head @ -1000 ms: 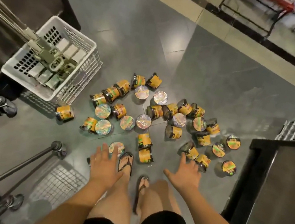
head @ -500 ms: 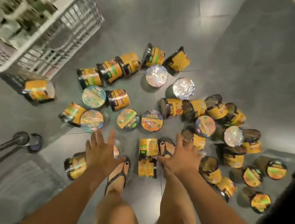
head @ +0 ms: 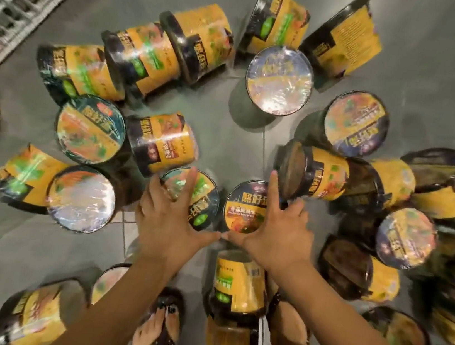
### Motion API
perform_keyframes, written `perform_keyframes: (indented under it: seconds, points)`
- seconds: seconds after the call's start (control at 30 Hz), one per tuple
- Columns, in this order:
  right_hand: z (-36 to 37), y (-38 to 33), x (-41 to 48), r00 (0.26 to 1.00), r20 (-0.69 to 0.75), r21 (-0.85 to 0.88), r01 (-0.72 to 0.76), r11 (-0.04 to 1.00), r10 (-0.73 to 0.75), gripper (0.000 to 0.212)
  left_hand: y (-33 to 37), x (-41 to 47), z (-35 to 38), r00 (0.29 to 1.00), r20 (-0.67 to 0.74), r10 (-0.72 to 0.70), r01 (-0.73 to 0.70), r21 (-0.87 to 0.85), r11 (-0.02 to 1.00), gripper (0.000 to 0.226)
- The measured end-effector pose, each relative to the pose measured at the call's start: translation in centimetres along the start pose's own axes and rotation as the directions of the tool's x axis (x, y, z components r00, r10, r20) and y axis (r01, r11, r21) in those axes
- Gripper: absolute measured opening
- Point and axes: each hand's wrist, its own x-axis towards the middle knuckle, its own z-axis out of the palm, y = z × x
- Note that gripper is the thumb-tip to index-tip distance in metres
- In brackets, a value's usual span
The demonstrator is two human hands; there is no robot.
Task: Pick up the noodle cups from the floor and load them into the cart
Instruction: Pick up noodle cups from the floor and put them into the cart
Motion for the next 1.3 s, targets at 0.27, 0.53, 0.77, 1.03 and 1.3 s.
perform_keyframes:
  seconds: [0.27,0.53,0.77,1.03,1.3]
  points:
    - [-0.2,-0.3,0.4,0.992,-0.005,-0.028,0.126,0.992,-0.126,0.128,0.7,1.1,-2.1,1.000,-0.002,-0.024,0.024,-0.045,0.999,0.113]
    - [-9.5,4.8,-6.3,0.991,-0.129,-0.003,0.043,0.999,-0.043,0.122,0.3,-7.0,-11.8,0.997,-0.062,-0.044,0.036,-0.122,0.992,0.114]
    - [-19.8,8.0,-15.9,0.979,-0.204,-0.003,-0.021,1.000,0.020,0.120,0.5,-17.5,-22.5,0.977,-0.084,-0.197,0.178,-0.194,0.965,0.115]
    - [-28.6,3.9,-24.6,0.942,-0.209,-0.150,0.234,0.961,-0.262,0.120,-0.2,-28.1,-31.8,0.933,-0.155,-0.324,0.281,-0.243,0.928,0.117]
    - [-26.2,-0.6,-31.7,0.836,-0.185,-0.306,0.450,0.839,-0.516,0.119,-3.8,-35.2,-30.9,0.894,-0.189,-0.406,0.326,-0.349,0.879,0.116]
